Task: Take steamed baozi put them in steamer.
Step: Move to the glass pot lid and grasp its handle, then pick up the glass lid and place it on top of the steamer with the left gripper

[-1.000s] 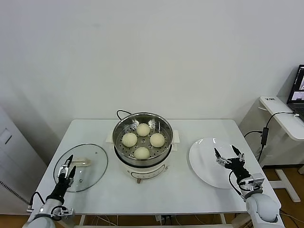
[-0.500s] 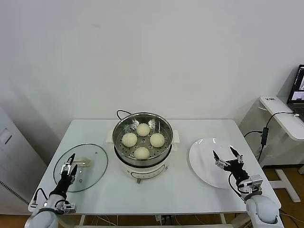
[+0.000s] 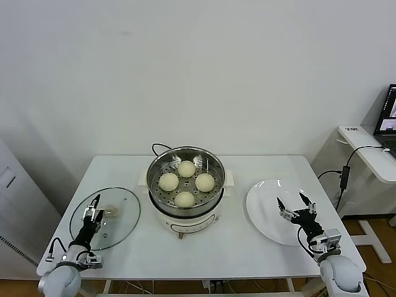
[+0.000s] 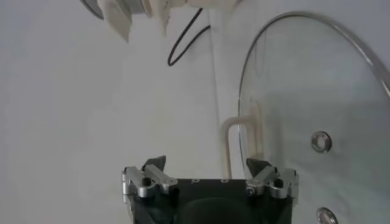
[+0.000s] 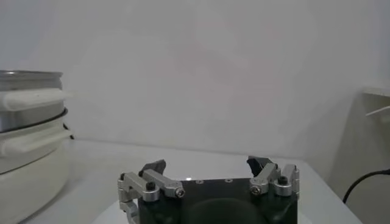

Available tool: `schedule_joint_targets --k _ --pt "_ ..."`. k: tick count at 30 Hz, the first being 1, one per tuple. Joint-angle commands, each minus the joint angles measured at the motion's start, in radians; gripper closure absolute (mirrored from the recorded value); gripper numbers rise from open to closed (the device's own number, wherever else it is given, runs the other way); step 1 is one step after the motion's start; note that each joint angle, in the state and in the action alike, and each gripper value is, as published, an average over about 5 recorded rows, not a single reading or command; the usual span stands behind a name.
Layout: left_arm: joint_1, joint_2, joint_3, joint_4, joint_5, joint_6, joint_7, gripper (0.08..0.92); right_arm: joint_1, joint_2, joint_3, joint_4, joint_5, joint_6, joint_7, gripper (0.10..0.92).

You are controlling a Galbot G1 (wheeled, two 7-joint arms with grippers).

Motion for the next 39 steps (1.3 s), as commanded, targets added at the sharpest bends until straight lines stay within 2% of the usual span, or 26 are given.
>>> schedule_joint_targets --k 1,15,24,27,34,39 --pt "-0.046 -0.004 0.007 0.037 -0.002 0.000 0.006 0.224 0.002 -0.001 0.002 -0.001 -0.003 0.000 -0.001 0.203" --pt "-0.020 -0.005 -0.001 0.019 -0.073 -0.054 0.041 0.616 0.014 -0.006 0.005 -0.014 -0.006 -0.001 0.001 0.203" --pt "0.011 0.042 -0.026 -0.118 -0.175 -0.048 0.087 0.863 0.023 -0.007 -0.004 -0.009 -0.004 -0.003 0.002 0.203" --pt "0.025 0.068 -0.038 -0.183 -0.223 -0.026 0.119 0.890 0.026 -0.010 -0.008 -0.008 -0.002 -0.003 0.002 0.203" --pt "0.049 0.153 -0.053 -0.310 -0.338 0.041 0.201 0.890 0.031 -0.014 -0.012 0.002 0.004 -0.006 0.003 0.203" --pt "0.063 0.214 -0.038 -0.416 -0.401 0.133 0.296 0.890 0.032 -0.012 -0.015 0.006 0.004 -0.007 0.004 0.203"
